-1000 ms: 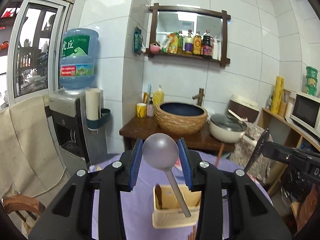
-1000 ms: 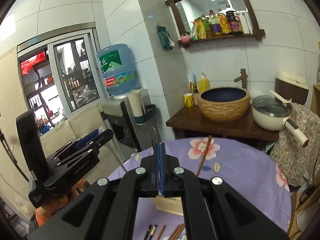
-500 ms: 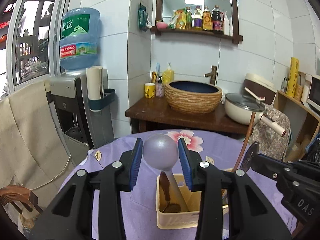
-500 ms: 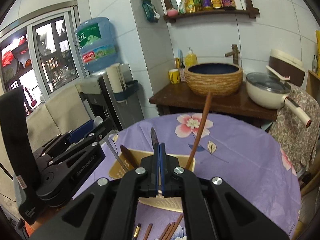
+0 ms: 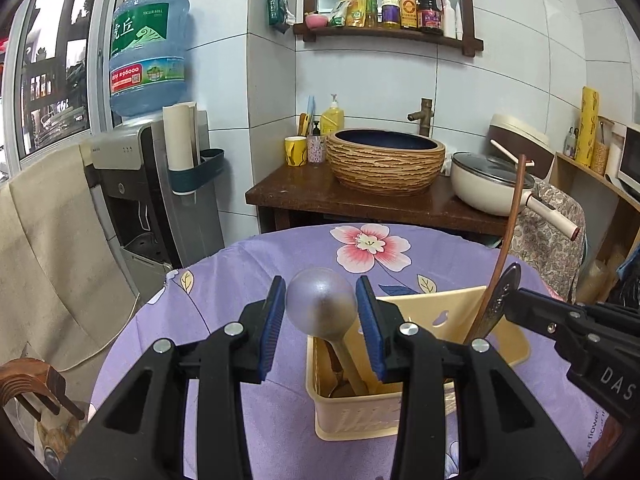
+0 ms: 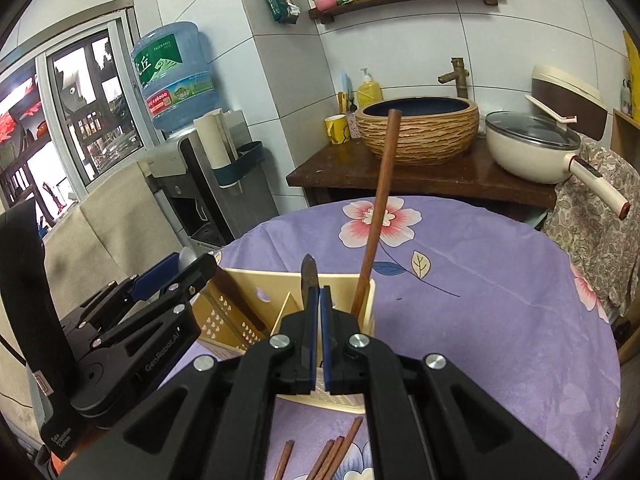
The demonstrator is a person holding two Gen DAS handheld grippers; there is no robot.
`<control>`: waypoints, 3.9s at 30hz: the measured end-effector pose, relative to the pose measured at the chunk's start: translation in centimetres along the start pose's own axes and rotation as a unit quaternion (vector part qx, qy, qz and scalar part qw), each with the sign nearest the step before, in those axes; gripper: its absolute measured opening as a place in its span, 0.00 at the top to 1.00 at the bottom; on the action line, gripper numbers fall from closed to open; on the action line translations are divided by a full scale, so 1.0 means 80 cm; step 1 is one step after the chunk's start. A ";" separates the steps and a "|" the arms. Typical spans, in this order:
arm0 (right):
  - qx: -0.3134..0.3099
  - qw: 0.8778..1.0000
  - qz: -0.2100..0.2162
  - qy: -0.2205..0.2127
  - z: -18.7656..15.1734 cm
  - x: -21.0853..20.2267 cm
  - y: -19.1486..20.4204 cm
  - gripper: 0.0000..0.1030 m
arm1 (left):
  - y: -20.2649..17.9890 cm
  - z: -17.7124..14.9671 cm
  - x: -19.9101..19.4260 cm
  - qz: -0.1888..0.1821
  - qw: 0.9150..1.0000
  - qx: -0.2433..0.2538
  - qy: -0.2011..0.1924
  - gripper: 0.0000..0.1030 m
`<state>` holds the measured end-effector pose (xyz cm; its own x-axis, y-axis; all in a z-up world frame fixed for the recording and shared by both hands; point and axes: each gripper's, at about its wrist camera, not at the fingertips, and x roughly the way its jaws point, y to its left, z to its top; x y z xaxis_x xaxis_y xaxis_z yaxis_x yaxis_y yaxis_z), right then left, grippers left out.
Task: Organize utensils
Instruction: 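Open the left tool into the holder while the right tool releases the silver spoon, then move the right tool back to the table and grasp a wooden chopstick, then grasp a black chopstick with the left tool while the right tool holds its wooden chopstick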
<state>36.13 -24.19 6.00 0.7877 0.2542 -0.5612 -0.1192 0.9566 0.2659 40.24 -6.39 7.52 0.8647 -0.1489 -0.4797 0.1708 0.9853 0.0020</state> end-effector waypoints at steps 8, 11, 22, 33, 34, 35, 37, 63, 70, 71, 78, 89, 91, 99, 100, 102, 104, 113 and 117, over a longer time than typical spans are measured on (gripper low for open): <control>0.020 0.999 -0.002 -0.031 -0.004 -0.018 -0.020 0.42 | 0.006 -0.005 -0.022 -0.021 1.000 -0.007 -0.017 0.41; 0.013 0.999 -0.014 -0.047 -0.011 -0.035 -0.022 0.41 | 0.015 -0.008 -0.049 -0.028 0.999 -0.014 -0.039 0.29; -0.014 0.998 -0.064 0.016 -0.104 -0.046 -0.023 0.34 | 0.044 -0.099 -0.104 0.029 0.999 -0.001 0.018 0.13; -0.064 0.982 -0.107 0.141 -0.207 0.014 -0.001 0.36 | 0.015 -0.222 -0.080 0.004 0.988 0.037 0.152 0.44; -0.068 0.981 -0.109 0.145 -0.210 0.017 0.001 0.36 | 0.013 -0.228 -0.078 0.002 0.987 0.036 0.158 0.45; -0.069 0.981 -0.107 0.147 -0.212 0.018 0.002 0.36 | 0.012 -0.233 -0.077 -0.001 0.986 0.034 0.163 0.46; -0.070 0.981 -0.103 0.150 -0.213 0.019 0.005 0.36 | 0.012 -0.239 -0.077 -0.011 0.986 0.026 0.166 0.46; -0.013 0.978 -0.101 0.180 -0.186 0.041 -0.003 0.59 | 0.025 -0.234 -0.060 0.028 0.984 0.005 0.176 0.46; 0.013 0.973 -0.151 0.173 -0.168 0.071 -0.001 0.82 | 0.028 -0.237 -0.052 0.033 0.982 -0.005 0.185 0.46; 0.024 0.973 -0.155 0.170 -0.165 0.074 -0.005 0.86 | 0.028 -0.237 -0.050 0.033 0.982 -0.005 0.187 0.46; 0.018 0.970 -0.177 0.166 -0.157 0.086 0.002 0.88 | 0.028 -0.235 -0.034 0.033 0.978 -0.010 0.204 0.48; 0.012 0.975 -0.152 0.165 -0.164 0.081 0.012 0.91 | 0.017 -0.230 -0.026 0.010 0.978 0.006 0.209 0.74; 0.016 0.975 -0.148 0.164 -0.162 0.081 0.008 0.91 | 0.019 -0.229 -0.025 0.009 0.978 0.005 0.209 0.76; 0.010 0.976 -0.145 0.160 -0.160 0.084 -0.002 0.91 | 0.013 -0.226 -0.017 0.017 0.979 -0.001 0.205 0.88; 0.008 0.976 -0.147 0.158 -0.161 0.084 -0.002 0.91 | 0.012 -0.226 -0.017 0.019 0.979 -0.002 0.204 0.88; 0.006 0.976 -0.149 0.156 -0.163 0.083 0.002 0.91 | 0.013 -0.227 -0.018 0.020 0.979 -0.009 0.203 0.88; 0.007 0.977 -0.149 0.154 -0.165 0.081 0.005 0.91 | 0.014 -0.227 -0.018 0.022 0.979 -0.017 0.203 0.88; 0.023 0.978 -0.140 0.150 -0.167 0.078 0.003 0.92 | 0.005 -0.233 -0.023 0.049 0.980 -0.021 0.190 0.90; 0.049 0.980 -0.120 0.149 -0.162 0.075 -0.011 0.92 | 0.010 -0.230 -0.021 0.039 0.980 -0.032 0.190 0.92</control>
<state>33.15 -21.62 -7.78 0.5728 0.0677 -0.8169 0.1186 0.9793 0.1643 30.24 -3.84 -7.85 0.6334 -0.0420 -0.7727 0.0704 0.9975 0.0036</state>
